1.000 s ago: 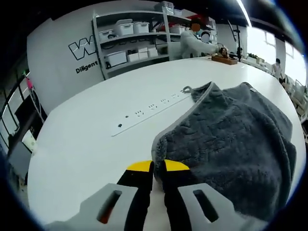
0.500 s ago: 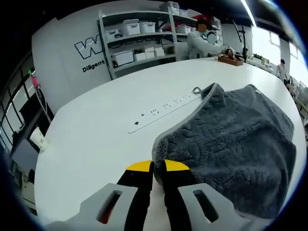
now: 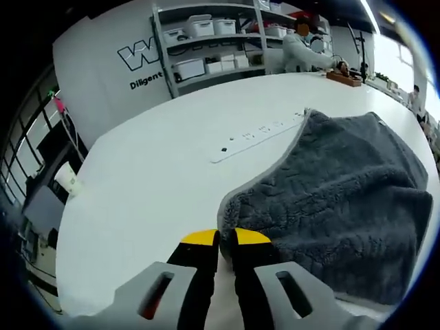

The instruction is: Open the folded towel by lifting each exposed corner and separating the folded layers until the towel lies flat within the target outline without major curled edges

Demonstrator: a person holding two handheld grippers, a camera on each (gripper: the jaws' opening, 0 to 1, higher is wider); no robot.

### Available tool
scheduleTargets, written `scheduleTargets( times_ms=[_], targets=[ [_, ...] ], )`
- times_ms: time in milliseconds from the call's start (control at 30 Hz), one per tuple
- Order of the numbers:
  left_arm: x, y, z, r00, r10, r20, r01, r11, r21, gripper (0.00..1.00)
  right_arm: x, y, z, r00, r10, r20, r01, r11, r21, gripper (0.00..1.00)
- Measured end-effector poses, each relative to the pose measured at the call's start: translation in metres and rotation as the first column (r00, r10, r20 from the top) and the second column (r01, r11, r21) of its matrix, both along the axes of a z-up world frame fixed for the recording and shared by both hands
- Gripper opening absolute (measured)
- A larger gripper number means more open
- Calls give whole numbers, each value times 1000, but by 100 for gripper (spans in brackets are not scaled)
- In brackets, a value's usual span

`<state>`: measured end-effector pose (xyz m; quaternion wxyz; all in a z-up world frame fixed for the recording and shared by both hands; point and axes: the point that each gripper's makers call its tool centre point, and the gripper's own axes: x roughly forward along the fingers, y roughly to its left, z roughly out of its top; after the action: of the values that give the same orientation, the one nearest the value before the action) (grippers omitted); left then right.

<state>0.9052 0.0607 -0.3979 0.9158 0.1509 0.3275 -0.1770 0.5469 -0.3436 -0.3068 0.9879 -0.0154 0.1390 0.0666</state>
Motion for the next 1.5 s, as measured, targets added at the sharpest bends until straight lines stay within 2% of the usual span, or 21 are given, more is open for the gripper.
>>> scheduleTargets(
  times_ms=[333, 600, 967, 1133, 1367, 1400, 1500],
  targets=[
    [0, 34, -3, 998, 56, -12, -56, 998, 16, 7, 2, 1, -2, 1000, 1, -10, -1, 1000, -4, 99],
    [0, 51, -2, 996, 86, -15, -86, 996, -8, 8, 4, 6, -5, 1000, 14, -20, -14, 1000, -6, 99],
    [-7, 81, -3, 991, 136, -18, -136, 990, 25, 8, 4, 7, -7, 999, 19, -27, -19, 1000, -10, 99],
    [-9, 88, -6, 988, 152, -23, -151, 988, 25, 8, 4, 7, -7, 999, 18, -27, -18, 1000, -10, 99],
    [-11, 90, -9, 986, 164, -24, -165, 986, -21, 11, 3, 8, -7, 999, 18, -30, -18, 1000, -15, 99],
    [-12, 90, -8, 986, 165, -22, -166, 985, -39, 12, 3, 8, -7, 999, 18, -30, -18, 1000, -16, 99],
    [-16, 81, -5, 987, 158, -18, -159, 974, -161, 23, 2, 6, -8, 999, 11, -34, -12, 1000, -13, 99]
  ],
)
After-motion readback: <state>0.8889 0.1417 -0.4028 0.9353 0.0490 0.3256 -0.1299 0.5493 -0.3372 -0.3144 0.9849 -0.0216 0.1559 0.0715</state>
